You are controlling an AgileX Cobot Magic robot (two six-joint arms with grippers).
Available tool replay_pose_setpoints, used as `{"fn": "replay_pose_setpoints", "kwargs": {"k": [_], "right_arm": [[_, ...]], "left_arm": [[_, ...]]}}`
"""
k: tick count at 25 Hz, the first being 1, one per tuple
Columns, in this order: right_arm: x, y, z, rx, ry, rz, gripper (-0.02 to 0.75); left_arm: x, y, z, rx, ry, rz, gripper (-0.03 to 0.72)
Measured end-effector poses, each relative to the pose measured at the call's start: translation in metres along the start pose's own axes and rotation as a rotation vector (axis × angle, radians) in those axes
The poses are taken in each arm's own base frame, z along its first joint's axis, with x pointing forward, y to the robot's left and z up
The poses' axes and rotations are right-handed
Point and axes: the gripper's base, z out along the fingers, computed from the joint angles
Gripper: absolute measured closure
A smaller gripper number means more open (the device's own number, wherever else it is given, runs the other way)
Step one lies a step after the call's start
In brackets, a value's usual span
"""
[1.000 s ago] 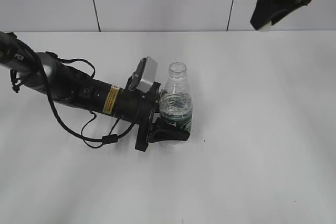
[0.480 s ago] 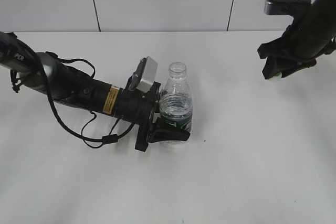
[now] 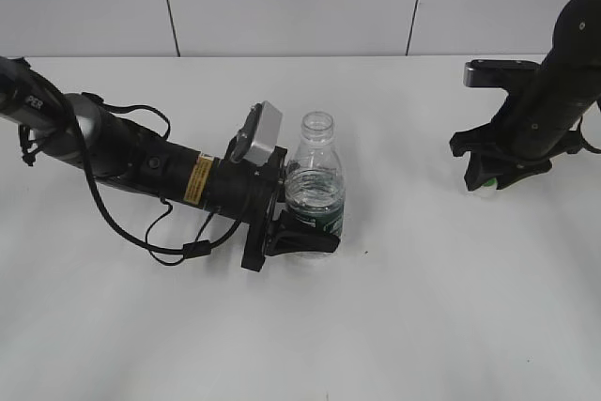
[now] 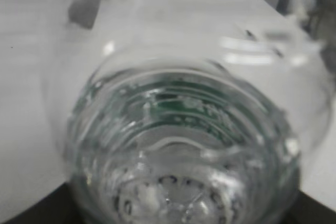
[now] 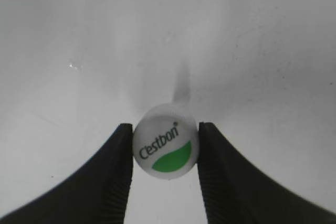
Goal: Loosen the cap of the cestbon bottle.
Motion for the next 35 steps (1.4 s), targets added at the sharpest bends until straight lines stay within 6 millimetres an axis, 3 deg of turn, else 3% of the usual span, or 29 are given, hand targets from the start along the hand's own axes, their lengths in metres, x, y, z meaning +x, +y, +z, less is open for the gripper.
{"fn": "replay_pose_setpoints", "kwargs": {"k": [12,18,21,30,35], "right_arm": [[-0.001,-0.001,0.005,0.003,-0.007,0.02,0.435],[-0.001,-0.001,0.005,0.002,-0.006,0.025,0.243],[-0.002,0.0,0.004,-0.006,-0.005,0.034,0.21],[-0.03,0.007,-0.042,-0.027,-0.073,0.012,0.204],[-0.034,0.007,-0.05,-0.027,-0.094,0.008,0.204]], "left_arm": [[0.0,0.0,0.0,0.001,0.0,0.0,0.281],[0.0,0.0,0.0,0.002,0.001,0.002,0.281],[0.0,0.0,0.0,0.002,0.001,0.002,0.281],[-0.002,-0.002,0.0,0.032,-0.007,0.018,0.281],[-0.003,-0.001,-0.001,0.047,0.004,0.033,0.282]]}}
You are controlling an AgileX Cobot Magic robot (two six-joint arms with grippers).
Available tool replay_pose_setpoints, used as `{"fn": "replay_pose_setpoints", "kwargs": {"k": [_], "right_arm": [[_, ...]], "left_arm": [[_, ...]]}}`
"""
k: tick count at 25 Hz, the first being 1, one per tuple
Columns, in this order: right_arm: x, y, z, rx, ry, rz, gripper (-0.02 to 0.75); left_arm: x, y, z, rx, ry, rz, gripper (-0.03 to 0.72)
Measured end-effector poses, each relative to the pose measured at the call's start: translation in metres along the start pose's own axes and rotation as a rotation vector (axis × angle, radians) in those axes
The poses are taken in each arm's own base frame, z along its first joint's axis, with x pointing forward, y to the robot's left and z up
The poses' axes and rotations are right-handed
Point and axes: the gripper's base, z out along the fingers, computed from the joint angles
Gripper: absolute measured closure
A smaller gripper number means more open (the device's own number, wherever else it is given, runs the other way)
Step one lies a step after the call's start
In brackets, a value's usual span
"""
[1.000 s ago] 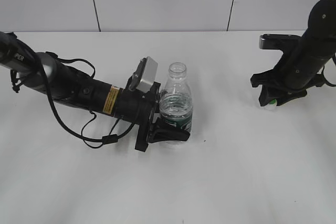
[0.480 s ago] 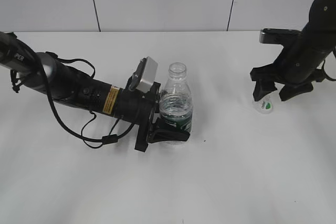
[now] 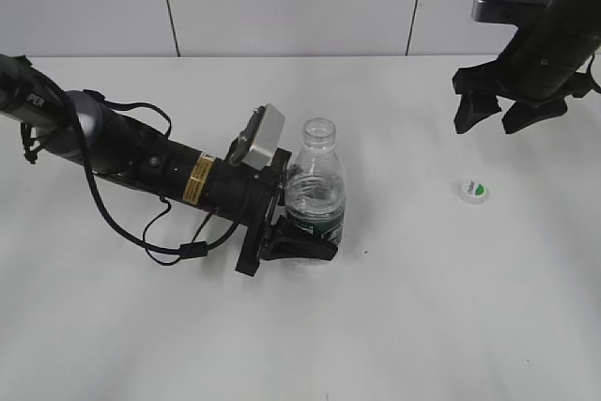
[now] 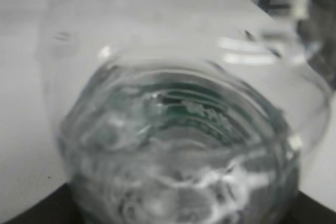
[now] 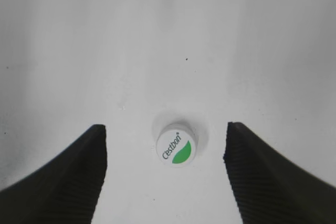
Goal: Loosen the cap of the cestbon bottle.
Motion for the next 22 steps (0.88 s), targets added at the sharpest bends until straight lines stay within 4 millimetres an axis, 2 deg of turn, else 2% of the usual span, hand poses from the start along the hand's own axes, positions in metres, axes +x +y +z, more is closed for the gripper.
{"fn": "replay_pose_setpoints", "kwargs": {"k": [22], "right_arm": [[0.0003,0.0,0.0,-0.001,0.003,0.0,0.214]], "left_arm": [[-0.0048,0.0022,-0.0023,-0.022,0.026,0.02,0.282]]}}
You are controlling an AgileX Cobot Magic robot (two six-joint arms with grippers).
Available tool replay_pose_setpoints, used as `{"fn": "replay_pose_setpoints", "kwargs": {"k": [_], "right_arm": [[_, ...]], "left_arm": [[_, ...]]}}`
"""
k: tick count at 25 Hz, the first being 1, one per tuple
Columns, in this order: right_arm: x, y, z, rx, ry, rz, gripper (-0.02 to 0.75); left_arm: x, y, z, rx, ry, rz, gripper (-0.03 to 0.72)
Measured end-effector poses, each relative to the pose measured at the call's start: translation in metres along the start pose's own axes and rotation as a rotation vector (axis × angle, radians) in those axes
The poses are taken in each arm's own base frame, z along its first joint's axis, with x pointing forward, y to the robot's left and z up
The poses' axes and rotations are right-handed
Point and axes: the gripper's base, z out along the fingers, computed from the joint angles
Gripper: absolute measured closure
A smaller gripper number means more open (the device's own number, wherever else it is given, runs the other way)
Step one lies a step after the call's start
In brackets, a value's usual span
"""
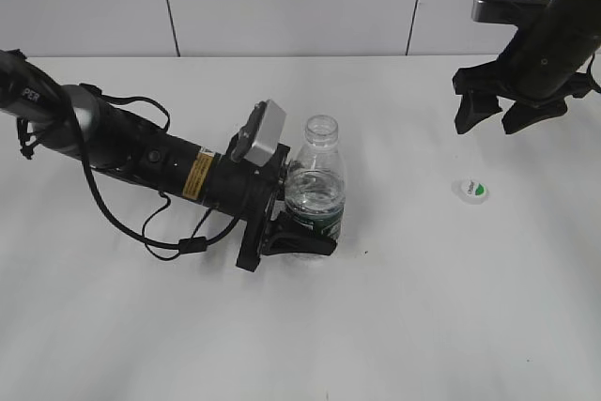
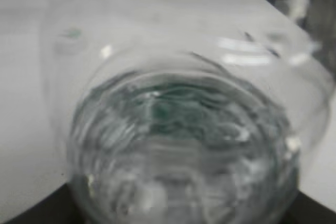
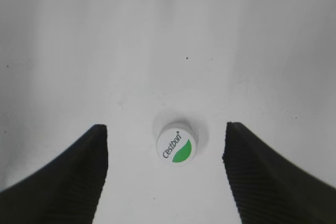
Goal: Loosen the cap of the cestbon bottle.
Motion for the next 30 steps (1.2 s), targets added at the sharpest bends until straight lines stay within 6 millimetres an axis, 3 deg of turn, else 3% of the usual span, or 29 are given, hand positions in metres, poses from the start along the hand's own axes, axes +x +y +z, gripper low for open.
{"fn": "replay_pose_setpoints", "kwargs": {"k": [30], "right_arm": [[-0.0034,0.0009,-0.0047,-0.003,-0.001,-0.003,0.214]], "left_arm": [[0.0006,0.0024,0.0003,-0.026,0.009,-0.066,0.282]]}}
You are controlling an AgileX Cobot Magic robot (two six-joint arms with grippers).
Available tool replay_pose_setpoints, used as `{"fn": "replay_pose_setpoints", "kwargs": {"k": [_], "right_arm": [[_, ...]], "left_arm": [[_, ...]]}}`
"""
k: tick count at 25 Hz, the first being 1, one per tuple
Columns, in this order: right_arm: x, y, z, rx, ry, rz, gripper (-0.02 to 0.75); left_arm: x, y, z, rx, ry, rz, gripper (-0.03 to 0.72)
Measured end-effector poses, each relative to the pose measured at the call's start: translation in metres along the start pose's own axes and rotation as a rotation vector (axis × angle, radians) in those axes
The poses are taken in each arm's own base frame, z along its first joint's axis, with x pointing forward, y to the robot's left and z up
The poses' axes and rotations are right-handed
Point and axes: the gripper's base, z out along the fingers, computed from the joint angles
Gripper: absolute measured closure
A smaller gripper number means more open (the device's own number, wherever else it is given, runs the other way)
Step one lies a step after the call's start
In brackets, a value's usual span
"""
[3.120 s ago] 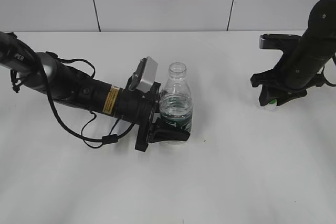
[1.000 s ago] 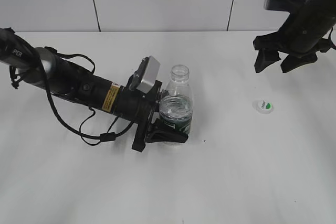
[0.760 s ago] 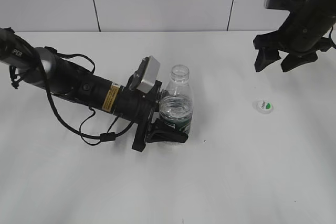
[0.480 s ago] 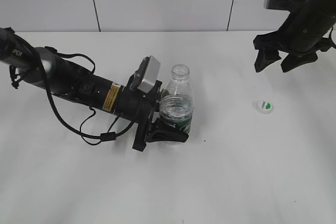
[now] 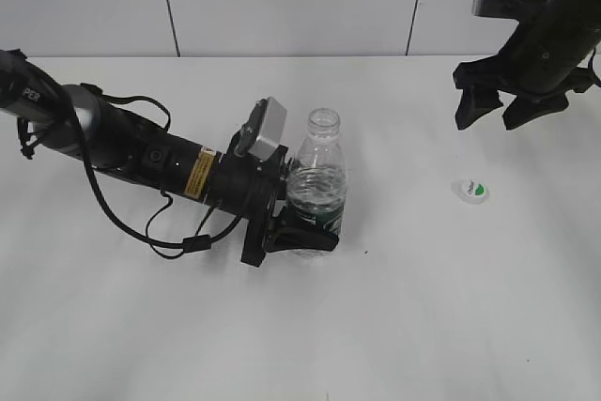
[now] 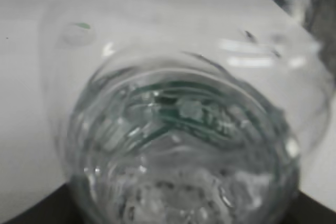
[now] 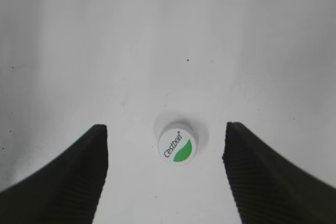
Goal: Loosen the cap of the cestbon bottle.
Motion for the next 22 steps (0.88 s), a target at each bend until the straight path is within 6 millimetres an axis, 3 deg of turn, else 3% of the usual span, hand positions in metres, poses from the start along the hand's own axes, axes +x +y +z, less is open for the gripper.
{"fn": "replay_pose_setpoints", "kwargs": {"k": [10,22], "right_arm": [[0.0003,-0.0007,0.0,0.007,0.003,-0.008,0.214],[-0.0085,0.0004,-0.0081,0.007,-0.022,-0.015,0.214]], "left_arm": [[-0.0013,0.0027,0.0,-0.029,-0.015,-0.042,0.202],[-0.0063,0.0012,-0.0003,-0.01,-0.067,-0.083,0.189]]}}
